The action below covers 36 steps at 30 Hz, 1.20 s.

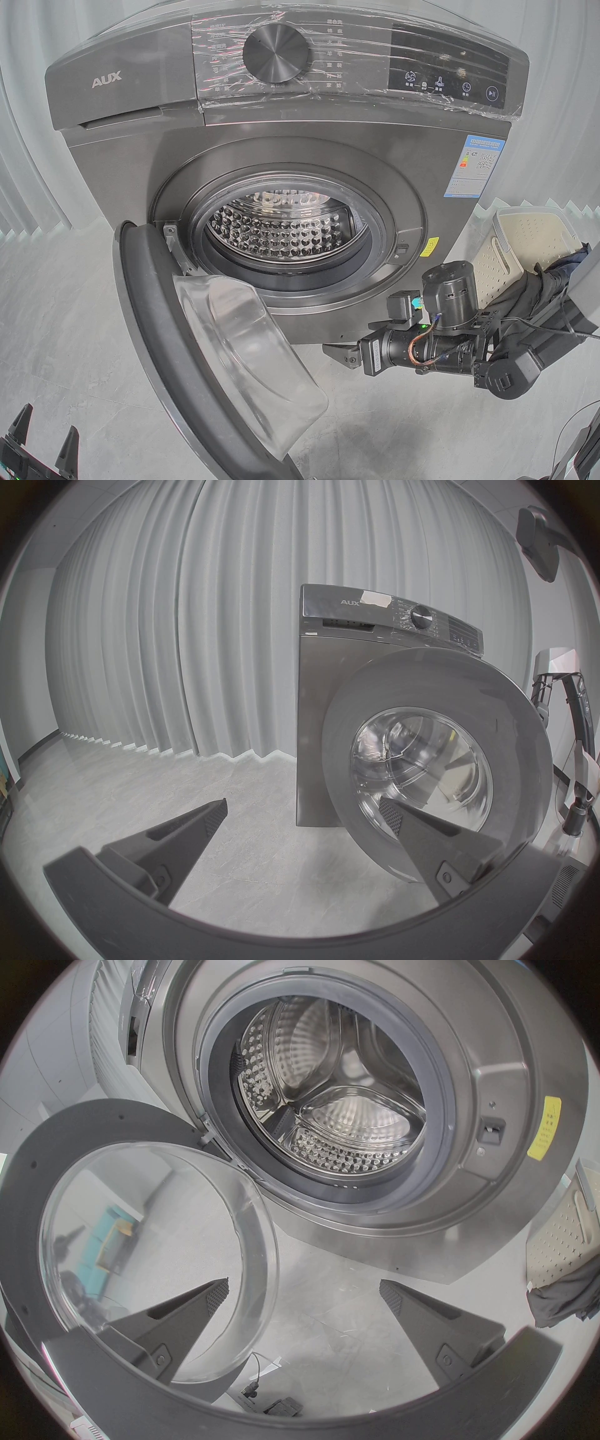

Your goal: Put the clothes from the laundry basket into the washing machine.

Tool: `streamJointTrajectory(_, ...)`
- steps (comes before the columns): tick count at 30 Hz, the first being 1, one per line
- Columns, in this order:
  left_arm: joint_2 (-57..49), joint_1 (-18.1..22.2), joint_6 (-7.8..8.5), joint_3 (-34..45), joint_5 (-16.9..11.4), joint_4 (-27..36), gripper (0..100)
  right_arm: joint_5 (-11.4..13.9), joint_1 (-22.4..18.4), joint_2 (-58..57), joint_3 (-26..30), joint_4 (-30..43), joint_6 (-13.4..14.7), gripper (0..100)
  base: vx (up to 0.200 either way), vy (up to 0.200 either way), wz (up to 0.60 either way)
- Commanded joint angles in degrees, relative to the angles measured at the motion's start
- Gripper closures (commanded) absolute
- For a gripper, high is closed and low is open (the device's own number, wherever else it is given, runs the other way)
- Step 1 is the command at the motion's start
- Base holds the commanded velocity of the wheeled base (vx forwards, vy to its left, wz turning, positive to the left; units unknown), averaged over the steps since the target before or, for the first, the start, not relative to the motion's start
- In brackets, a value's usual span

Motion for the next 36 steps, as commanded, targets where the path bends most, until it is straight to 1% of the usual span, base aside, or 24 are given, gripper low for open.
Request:
streamJointTrajectory(1,-0.68,0.0,-0.02,0.84,0.01,-0.03,0,-0.68,1.67,2.75,-0.62,-0.13,0.04,0,0.0,0.0,0.0)
streamJointTrajectory(6,-0.68,0.0,-0.02,0.84,-0.08,0.06,0,-0.68,3.95,2.57,0.0,-0.13,0.48,0,0.0,0.0,0.0)
streamJointTrajectory(9,-0.68,0.0,-0.02,0.84,-0.08,0.06,0,-0.68,5.89,2.04,0.17,-0.22,1.97,0,0.0,0.0,0.0)
streamJointTrajectory(10,-0.68,0.0,-0.02,0.84,-0.08,0.06,0,-0.68,5.89,2.04,0.17,-0.22,1.97,0,0.0,0.0,0.0)
streamJointTrajectory(11,-0.68,0.0,-0.02,0.84,0.01,-0.03,0,-0.77,5.27,1.78,-0.44,-0.31,2.76,0,0.0,0.0,0.0)
streamJointTrajectory(13,-0.68,-0.09,-0.02,0.84,0.01,-0.03,0,-0.77,4.74,1.78,-1.5,-0.66,2.94,0,0.0,0.0,0.0)
streamJointTrajectory(19,-0.68,0.0,-0.02,0.84,0.01,-0.03,0,-0.77,3.07,2.84,-3.25,-1.71,2.85,0,-0.2,0.0,0.0)
streamJointTrajectory(22,-0.68,-0.09,-0.02,0.84,0.01,-0.03,0,-0.77,3.07,6.09,-5.19,-2.24,2.94,0,0.0,0.0,0.0)
streamJointTrajectory(25,-0.68,0.0,-0.02,0.84,0.01,-0.03,0,-0.77,3.07,7.23,-5.89,-3.47,2.76,0,0.0,0.0,0.0)
streamJointTrajectory(30,-0.68,-0.09,-0.02,0.84,-0.08,-0.03,0,-0.77,3.95,9.78,-7.38,-3.82,2.67,0,0.0,0.0,0.0)
streamJointTrajectory(36,-0.68,-0.09,-0.02,0.84,-0.08,-0.03,0,-0.68,6.33,10.57,-8.44,-4.0,2.94,0,0.0,0.0,0.0)
